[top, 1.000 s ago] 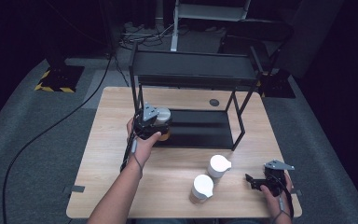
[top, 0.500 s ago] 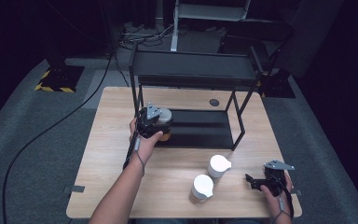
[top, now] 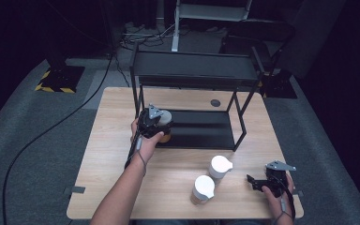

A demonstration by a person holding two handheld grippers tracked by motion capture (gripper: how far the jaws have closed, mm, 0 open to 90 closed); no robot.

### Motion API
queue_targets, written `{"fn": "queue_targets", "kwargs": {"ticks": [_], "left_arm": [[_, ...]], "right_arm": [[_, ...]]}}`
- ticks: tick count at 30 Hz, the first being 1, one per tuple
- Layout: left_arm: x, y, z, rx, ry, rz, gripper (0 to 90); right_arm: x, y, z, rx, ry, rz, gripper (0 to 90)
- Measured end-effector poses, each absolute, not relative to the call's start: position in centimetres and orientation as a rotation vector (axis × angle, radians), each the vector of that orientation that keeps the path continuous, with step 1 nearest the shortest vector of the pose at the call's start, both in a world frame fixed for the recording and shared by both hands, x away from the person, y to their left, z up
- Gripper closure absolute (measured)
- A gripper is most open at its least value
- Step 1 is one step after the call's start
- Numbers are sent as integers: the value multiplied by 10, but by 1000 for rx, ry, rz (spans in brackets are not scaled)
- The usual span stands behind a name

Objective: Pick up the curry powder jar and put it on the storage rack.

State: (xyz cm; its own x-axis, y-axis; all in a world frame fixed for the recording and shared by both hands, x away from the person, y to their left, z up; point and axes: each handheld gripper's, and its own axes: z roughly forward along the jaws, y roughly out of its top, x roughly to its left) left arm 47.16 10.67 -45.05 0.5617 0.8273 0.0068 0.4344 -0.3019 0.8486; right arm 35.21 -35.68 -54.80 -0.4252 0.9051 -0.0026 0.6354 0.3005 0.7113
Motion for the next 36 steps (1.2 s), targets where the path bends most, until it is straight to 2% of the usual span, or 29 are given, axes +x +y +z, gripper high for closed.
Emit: {"fn": "queue_targets", "kwargs": {"ticks": [14, 17, 18, 21, 36], "left_arm": [[473, 109, -453, 1944, 1016, 568, 329], [473, 110, -452, 1942, 1022, 571, 251], [473, 110, -452, 1925, 1027, 569, 251], [471, 111, -448, 1901, 1017, 572, 218], [439, 130, -410, 1809, 961, 595, 195]], "right_arm": [[352, -357, -548, 1376, 2169, 904, 0], [352, -357, -548, 1376, 2169, 904, 0], [352, -357, -548, 1376, 2169, 904, 0], [352, -357, -548, 1376, 2170, 904, 0], [353, -356, -548, 1368, 2177, 907, 0]]}}
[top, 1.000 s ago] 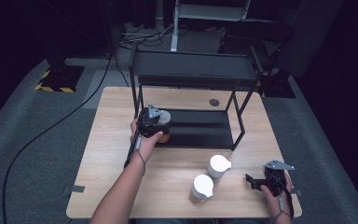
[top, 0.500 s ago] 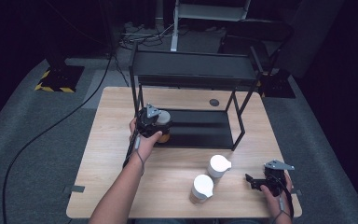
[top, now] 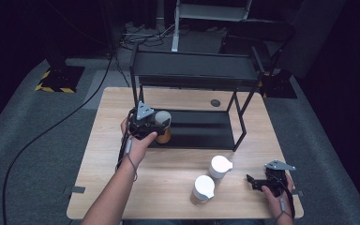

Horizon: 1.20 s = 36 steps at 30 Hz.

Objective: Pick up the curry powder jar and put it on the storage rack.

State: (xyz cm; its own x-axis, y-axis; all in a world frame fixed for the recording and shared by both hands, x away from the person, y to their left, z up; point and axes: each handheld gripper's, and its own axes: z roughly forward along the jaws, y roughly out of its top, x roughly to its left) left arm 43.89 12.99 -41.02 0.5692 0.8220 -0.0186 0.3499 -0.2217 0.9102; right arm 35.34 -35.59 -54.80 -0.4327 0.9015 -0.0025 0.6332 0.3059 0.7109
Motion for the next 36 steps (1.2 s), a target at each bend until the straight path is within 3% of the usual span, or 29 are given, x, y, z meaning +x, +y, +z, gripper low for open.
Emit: {"fn": "queue_targets", "kwargs": {"ticks": [16, 36], "left_arm": [[401, 148, -394, 1827, 931, 608, 183], [367, 177, -402, 1816, 963, 606, 175]], "right_arm": [[354, -356, -548, 1368, 2178, 906, 0], [357, -357, -548, 1350, 2195, 911, 0]]}}
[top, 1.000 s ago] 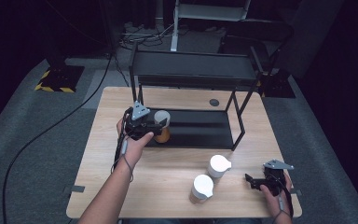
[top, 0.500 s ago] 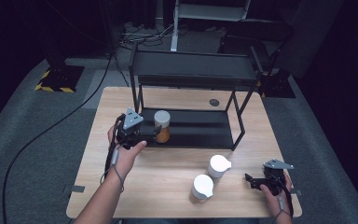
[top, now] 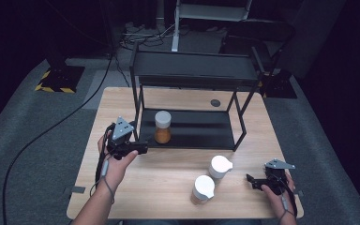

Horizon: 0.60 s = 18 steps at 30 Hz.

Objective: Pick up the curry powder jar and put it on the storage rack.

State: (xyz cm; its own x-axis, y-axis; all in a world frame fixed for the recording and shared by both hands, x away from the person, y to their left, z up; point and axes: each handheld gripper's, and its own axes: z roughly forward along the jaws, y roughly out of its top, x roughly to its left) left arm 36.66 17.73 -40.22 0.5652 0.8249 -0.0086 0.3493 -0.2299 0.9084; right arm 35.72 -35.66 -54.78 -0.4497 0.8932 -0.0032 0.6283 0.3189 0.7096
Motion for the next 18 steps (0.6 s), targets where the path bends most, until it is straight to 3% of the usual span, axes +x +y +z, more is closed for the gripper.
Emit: {"fn": "queue_targets", "kwargs": {"ticks": [18], "left_arm": [[346, 203, -429, 1843, 1001, 615, 174]], "right_arm": [[357, -357, -548, 1342, 2204, 914, 0]]}}
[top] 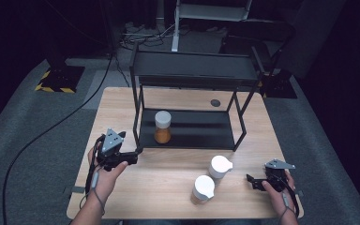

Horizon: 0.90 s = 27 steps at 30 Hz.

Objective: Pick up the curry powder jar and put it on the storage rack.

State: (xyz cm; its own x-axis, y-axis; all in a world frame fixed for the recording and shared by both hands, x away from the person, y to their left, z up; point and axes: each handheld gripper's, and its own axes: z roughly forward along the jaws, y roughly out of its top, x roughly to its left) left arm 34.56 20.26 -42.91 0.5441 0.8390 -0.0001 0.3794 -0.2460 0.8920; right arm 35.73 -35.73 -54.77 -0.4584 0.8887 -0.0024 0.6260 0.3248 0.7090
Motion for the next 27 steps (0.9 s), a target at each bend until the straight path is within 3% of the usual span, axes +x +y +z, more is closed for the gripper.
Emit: {"fn": "queue_targets", "kwargs": {"ticks": [27], "left_arm": [[320, 227, -477, 1927, 1076, 619, 164]], "right_arm": [[357, -357, -548, 1345, 2200, 915, 0]]}}
